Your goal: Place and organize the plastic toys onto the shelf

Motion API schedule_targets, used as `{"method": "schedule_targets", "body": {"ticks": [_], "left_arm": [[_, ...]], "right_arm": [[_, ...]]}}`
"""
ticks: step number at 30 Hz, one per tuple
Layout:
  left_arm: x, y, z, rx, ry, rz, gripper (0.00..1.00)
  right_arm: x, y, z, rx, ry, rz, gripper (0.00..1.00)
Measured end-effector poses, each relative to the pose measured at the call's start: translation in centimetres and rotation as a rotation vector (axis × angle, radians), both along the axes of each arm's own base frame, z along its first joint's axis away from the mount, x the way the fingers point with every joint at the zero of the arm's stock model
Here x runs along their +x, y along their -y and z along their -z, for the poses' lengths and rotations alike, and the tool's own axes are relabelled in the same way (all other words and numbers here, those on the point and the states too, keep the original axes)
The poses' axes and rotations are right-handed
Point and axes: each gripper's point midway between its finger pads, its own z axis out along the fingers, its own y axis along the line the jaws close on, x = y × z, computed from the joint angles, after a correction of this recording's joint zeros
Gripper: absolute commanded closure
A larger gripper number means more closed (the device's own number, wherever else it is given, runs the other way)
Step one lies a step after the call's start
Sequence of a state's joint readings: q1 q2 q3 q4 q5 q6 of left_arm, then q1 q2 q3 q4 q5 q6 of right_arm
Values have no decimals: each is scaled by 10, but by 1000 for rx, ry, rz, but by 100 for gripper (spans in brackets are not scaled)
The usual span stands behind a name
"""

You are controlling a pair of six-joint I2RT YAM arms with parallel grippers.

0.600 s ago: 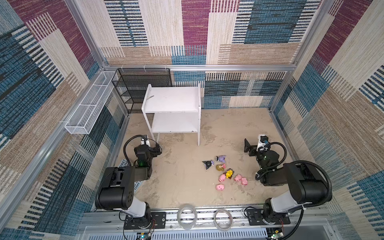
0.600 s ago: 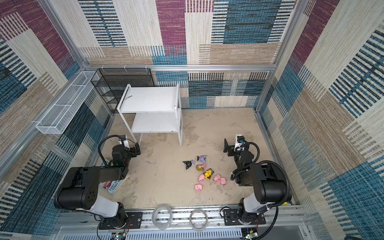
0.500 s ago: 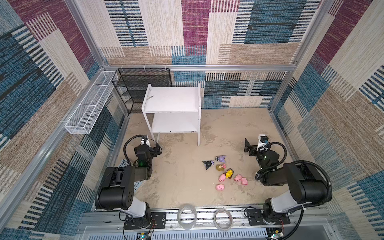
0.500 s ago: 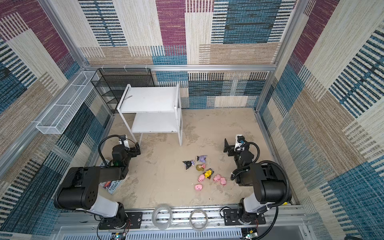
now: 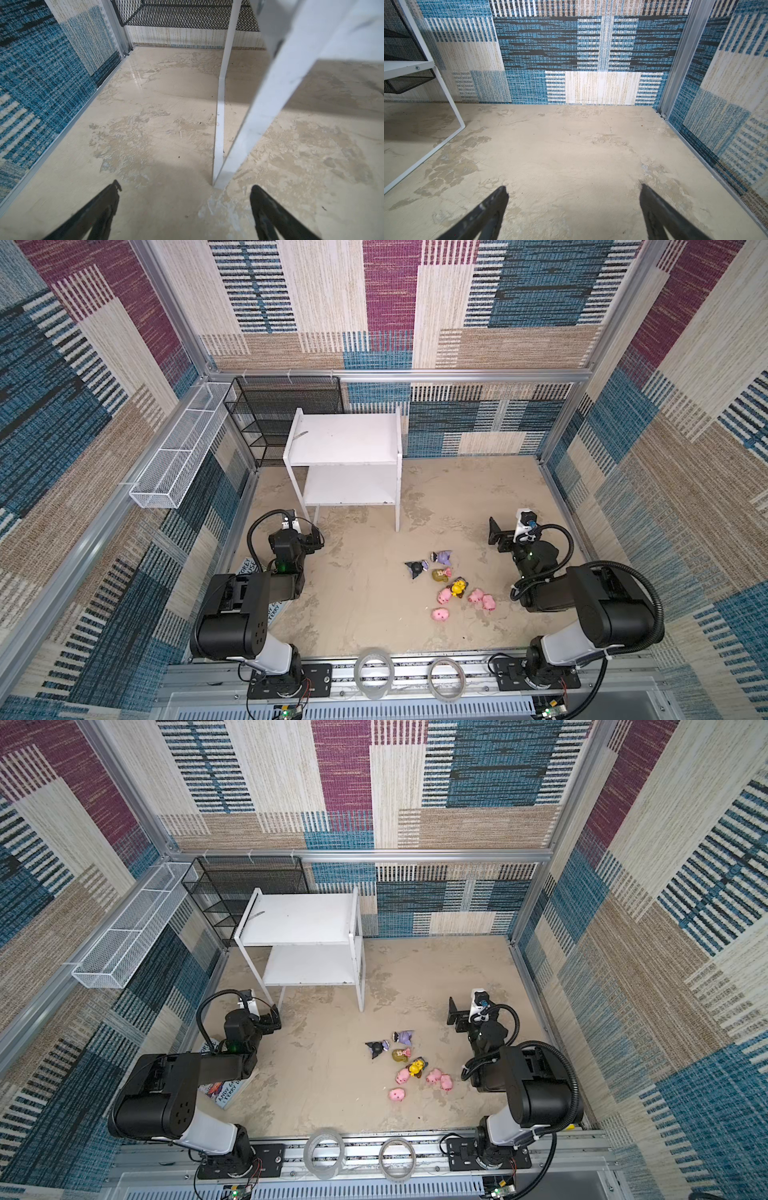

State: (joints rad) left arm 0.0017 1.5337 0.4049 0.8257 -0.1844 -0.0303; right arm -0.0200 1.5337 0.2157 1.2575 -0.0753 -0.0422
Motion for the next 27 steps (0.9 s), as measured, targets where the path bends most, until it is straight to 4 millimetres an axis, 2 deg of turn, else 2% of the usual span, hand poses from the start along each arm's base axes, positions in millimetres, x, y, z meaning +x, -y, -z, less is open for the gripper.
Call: {"method": "schedule_targets", "body": {"ticks": [21,23,27], "left_arm": [[0,0,-1,1,3,0,1],[-3,1,-8,6,16,-7,1],[-11,5,-40,33,82,-41,1]], "right_arm": [[0,0,0,0,0,0,0],[0,0,0,0,0,0,0],[0,0,0,0,0,0,0]]}}
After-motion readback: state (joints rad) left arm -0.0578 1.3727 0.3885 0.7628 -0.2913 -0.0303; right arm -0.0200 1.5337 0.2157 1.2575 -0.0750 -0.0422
